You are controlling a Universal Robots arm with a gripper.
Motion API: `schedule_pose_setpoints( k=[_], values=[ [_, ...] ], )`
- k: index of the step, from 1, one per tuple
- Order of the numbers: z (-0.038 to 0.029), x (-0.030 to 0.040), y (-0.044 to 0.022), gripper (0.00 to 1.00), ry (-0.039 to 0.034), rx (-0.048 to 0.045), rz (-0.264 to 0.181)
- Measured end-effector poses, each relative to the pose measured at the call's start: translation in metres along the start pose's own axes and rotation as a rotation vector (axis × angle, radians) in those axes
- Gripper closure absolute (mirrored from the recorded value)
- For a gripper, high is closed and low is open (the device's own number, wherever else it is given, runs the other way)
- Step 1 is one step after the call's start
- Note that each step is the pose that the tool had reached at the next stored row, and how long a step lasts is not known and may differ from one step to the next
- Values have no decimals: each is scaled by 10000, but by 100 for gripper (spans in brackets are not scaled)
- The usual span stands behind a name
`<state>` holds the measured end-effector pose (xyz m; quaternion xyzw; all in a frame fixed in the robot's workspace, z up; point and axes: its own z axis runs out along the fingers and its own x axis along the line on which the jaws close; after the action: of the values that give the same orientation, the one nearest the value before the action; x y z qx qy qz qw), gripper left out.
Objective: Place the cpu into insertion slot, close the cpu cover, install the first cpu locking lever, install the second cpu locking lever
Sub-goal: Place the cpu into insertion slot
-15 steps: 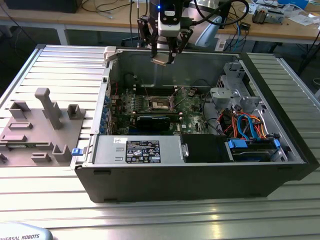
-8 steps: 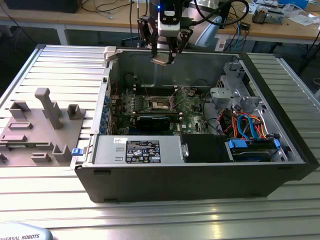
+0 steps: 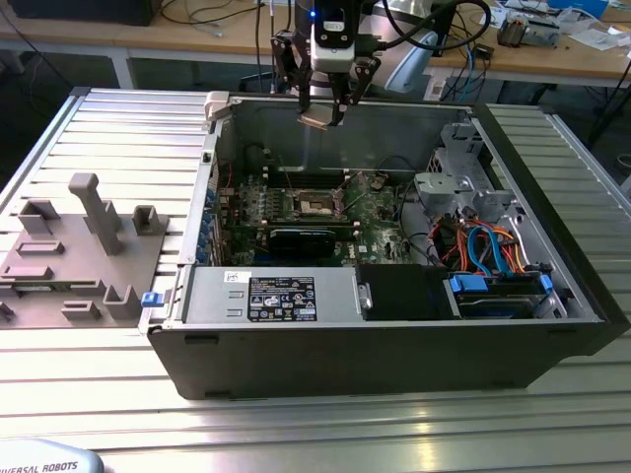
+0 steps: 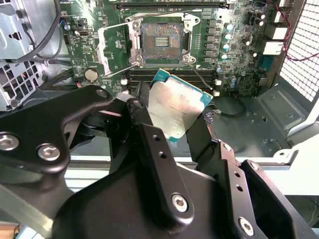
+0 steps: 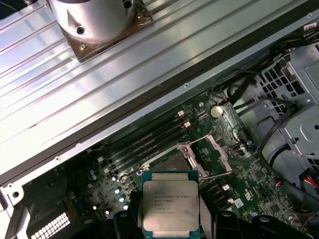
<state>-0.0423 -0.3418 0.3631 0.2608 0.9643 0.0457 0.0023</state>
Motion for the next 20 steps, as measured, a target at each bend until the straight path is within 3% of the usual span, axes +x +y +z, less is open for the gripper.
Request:
schedule_pose_setpoints(
  k=[20],
  values=[
    [0,0,0,46,-13,-2,141]
  ],
)
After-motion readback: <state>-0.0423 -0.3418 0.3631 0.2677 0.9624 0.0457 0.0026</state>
